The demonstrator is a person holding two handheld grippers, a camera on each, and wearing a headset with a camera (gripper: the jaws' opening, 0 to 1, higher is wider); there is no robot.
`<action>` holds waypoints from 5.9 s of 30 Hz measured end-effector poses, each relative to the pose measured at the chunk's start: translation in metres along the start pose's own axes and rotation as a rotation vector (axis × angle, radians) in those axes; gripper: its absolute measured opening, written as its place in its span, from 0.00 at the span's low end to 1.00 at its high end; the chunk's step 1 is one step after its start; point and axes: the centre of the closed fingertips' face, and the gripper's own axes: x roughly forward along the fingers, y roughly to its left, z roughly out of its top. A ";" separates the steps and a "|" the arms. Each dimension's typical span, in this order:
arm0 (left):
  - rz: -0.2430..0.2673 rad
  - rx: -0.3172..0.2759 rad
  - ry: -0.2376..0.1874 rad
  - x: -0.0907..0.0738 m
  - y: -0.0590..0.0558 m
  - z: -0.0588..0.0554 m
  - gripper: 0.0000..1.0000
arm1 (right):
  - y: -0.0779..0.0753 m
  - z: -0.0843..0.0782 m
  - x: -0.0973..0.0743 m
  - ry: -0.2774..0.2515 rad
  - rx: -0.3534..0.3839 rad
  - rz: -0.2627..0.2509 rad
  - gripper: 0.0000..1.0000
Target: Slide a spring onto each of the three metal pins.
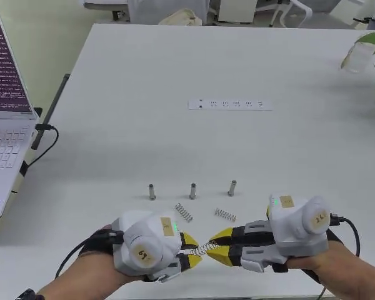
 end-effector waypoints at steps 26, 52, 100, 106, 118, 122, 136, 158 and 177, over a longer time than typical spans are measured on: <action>-0.004 0.019 -0.040 0.008 0.008 0.017 0.02 | -0.001 0.013 -0.003 0.248 -0.290 0.071 0.12; -0.018 0.018 -0.025 0.013 0.008 0.012 0.02 | -0.002 0.010 -0.001 0.285 -0.336 0.078 0.09; 0.008 -0.001 -0.051 0.015 0.016 0.014 0.03 | -0.009 0.014 0.002 0.347 -0.432 0.065 0.08; 0.031 -0.024 -0.062 0.015 0.022 0.013 0.05 | -0.013 0.032 -0.004 0.271 -0.390 0.044 0.08; 0.041 -0.085 -0.121 0.013 0.028 0.024 0.03 | -0.013 0.037 -0.004 0.244 -0.361 0.045 0.08; 0.039 -0.089 -0.122 0.013 0.029 0.023 0.03 | -0.013 0.037 -0.005 0.241 -0.358 0.045 0.08; 0.011 -0.055 -0.097 0.015 0.022 0.022 0.02 | -0.010 0.028 -0.005 0.327 -0.424 0.071 0.09; -0.006 -0.001 -0.068 0.018 0.015 0.024 0.02 | -0.007 0.010 -0.001 0.507 -0.557 0.135 0.10; -0.016 0.020 -0.009 0.022 0.011 0.013 0.02 | -0.007 0.001 0.005 0.584 -0.552 0.140 0.08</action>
